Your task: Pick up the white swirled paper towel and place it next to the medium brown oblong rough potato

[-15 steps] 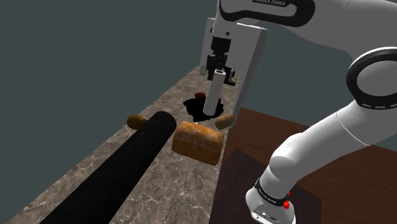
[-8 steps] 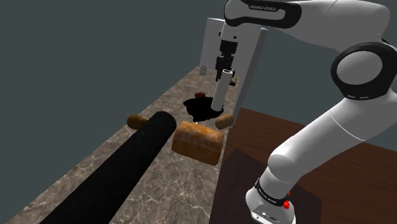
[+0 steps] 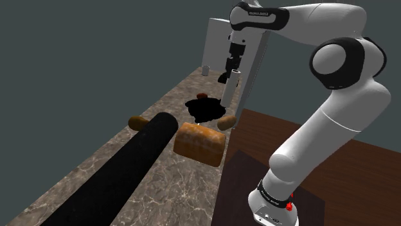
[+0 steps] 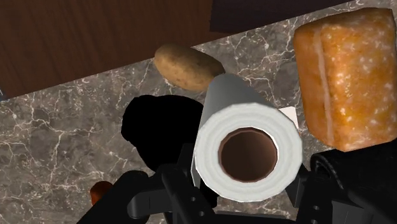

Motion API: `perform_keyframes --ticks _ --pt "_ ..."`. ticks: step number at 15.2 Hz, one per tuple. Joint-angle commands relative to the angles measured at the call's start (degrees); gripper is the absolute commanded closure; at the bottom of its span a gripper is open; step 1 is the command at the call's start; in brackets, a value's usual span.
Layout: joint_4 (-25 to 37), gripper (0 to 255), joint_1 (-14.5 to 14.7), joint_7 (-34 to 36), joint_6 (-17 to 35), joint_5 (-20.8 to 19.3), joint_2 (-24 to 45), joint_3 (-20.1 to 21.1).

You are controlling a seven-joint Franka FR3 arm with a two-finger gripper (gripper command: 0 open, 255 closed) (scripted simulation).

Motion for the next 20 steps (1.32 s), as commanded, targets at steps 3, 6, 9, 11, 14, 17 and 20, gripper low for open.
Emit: perform_keyframes --ticks 3,6,9,11,14,17,20 --pt "5.3 255 -2.2 -5.3 0.3 0.5 5.7 -3.0" --pt "10.1 255 -4.0 -9.2 0.1 1.4 10.5 -4.9" --pt "15.8 255 -6.1 -13.0 -0.6 2.8 15.9 -6.6" --pt "20.3 255 -7.8 -15.4 -1.3 4.0 19.9 -7.5" --pt "28.3 255 -10.8 -18.8 -3.1 6.0 26.4 -8.5" --pt "33.4 255 -13.1 -20.7 -3.9 7.3 31.0 -8.8" --pt "30.0 255 -12.7 -20.7 -1.2 7.1 30.3 -8.8"
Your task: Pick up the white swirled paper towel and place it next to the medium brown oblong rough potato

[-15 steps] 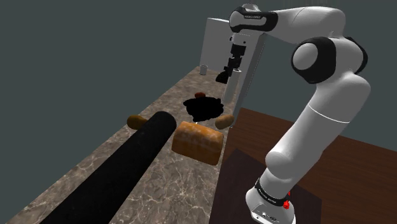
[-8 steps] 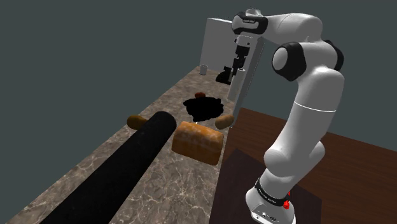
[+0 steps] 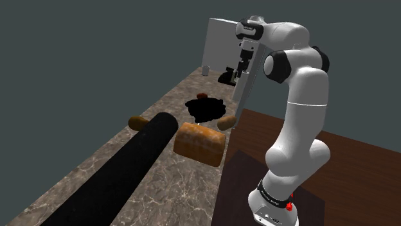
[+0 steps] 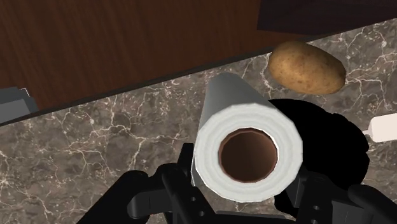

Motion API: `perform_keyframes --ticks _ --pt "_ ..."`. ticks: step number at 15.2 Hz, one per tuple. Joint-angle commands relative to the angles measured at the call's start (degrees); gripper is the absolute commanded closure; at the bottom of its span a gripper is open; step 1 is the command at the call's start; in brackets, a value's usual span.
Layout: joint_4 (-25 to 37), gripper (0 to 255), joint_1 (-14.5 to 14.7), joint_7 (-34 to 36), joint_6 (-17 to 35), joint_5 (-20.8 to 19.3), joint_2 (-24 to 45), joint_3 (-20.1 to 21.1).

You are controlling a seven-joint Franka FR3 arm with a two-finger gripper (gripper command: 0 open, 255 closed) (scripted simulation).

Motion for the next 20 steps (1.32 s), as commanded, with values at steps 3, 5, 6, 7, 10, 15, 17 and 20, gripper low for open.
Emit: perform_keyframes --ticks 3,5,6,7,10,15,17,20 --pt "-4.2 255 0.4 -0.1 3.6 -0.2 -0.7 0.0" --pt "-6.1 255 0.6 -0.1 5.2 -0.2 -0.9 0.1" --pt "-7.0 255 0.7 -0.1 6.0 -0.3 -1.0 0.1" --pt "-7.9 255 0.7 -0.1 6.9 -0.3 -1.1 0.1" --pt "-10.3 255 0.9 -0.2 9.2 -0.3 -1.2 0.1" --pt "-14.0 255 1.1 -0.4 13.0 -0.2 -1.0 0.2" --pt "-15.3 255 1.2 -0.4 14.4 -0.1 -0.8 0.3" --pt "-17.1 255 1.2 -0.6 16.6 0.1 -0.5 0.4"
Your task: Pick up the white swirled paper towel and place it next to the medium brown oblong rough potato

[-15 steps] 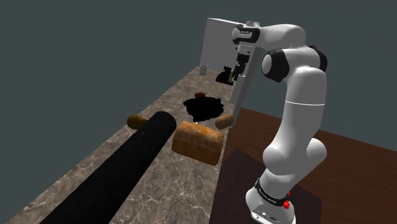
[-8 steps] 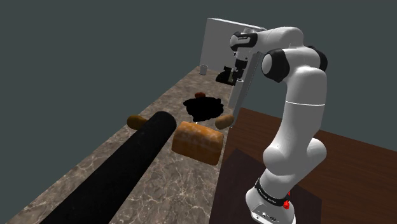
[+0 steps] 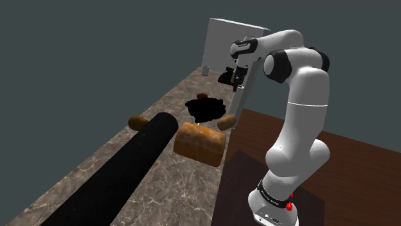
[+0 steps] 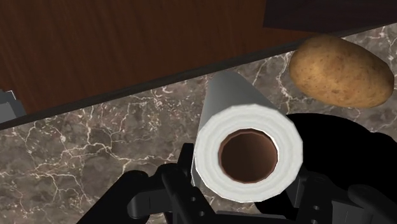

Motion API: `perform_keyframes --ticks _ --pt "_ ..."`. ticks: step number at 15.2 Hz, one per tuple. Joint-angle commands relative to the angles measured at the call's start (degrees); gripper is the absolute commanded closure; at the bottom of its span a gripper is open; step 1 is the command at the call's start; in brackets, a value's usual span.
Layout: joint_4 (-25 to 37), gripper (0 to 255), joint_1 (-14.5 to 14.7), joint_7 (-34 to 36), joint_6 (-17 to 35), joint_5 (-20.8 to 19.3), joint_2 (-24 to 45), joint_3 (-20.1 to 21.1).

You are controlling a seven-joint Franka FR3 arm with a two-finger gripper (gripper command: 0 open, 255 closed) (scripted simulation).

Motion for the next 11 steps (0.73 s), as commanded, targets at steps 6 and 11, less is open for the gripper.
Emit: perform_keyframes --ticks 6,11 --pt "-2.9 255 0.0 -0.3 3.7 0.4 0.9 0.2" --pt "-2.9 255 0.0 -0.3 3.7 0.4 0.9 0.2"
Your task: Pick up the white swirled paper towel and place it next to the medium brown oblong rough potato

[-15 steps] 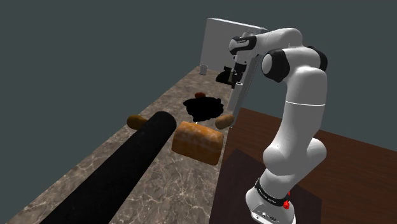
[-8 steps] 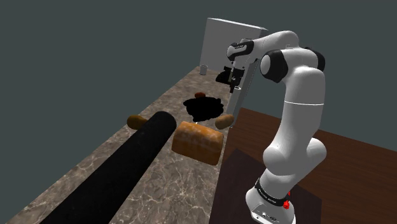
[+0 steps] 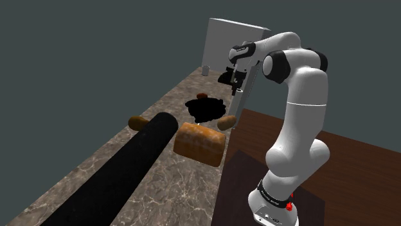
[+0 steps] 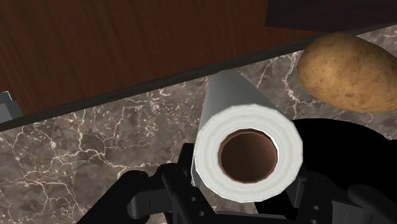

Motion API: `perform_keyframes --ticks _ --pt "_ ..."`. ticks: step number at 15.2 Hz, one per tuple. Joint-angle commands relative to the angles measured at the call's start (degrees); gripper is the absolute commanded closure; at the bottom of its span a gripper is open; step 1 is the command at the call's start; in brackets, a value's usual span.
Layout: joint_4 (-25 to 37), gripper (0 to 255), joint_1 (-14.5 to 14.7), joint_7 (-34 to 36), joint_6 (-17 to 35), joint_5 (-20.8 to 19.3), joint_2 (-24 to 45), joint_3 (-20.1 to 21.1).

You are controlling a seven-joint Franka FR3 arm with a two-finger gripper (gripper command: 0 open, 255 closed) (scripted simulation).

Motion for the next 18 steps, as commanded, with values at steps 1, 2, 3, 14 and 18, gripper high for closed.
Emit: perform_keyframes --ticks 1,2,3,14,18 --pt "0.0 255 0.0 0.0 0.0 0.0 0.0 0.0" --pt "0.0 0 0.0 0.0 0.0 0.0 0.0 0.0" --pt "0.0 0 0.0 0.0 0.0 0.0 0.0 0.0" --pt "6.6 0 -0.4 0.3 -7.0 -0.3 -0.5 -0.2" --pt "6.6 0 -0.4 0.3 -7.1 -0.3 -0.5 -0.2"
